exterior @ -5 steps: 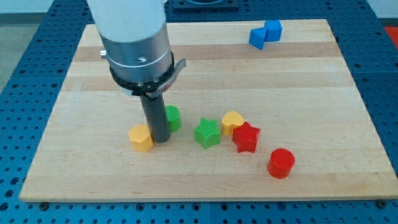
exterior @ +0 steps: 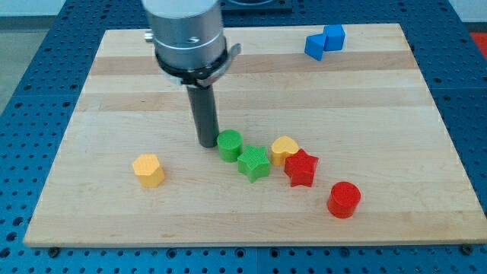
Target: Slide the green blocks to the bottom center
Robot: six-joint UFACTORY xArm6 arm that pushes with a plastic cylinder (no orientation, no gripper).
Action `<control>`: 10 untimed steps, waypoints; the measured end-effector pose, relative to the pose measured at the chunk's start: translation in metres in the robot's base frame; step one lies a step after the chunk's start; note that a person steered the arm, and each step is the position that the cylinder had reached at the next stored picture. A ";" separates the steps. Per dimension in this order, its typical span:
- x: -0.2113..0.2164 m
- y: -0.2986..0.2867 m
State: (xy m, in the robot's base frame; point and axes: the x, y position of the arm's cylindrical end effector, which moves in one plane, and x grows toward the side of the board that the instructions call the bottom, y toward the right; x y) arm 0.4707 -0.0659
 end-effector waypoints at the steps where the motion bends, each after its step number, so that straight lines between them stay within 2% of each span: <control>1: -0.007 0.003; 2: -0.047 0.024; 3: -0.054 0.028; 6: -0.036 0.030; 8: 0.003 0.030; 10: 0.022 0.029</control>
State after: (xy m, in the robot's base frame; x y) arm 0.4928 -0.0364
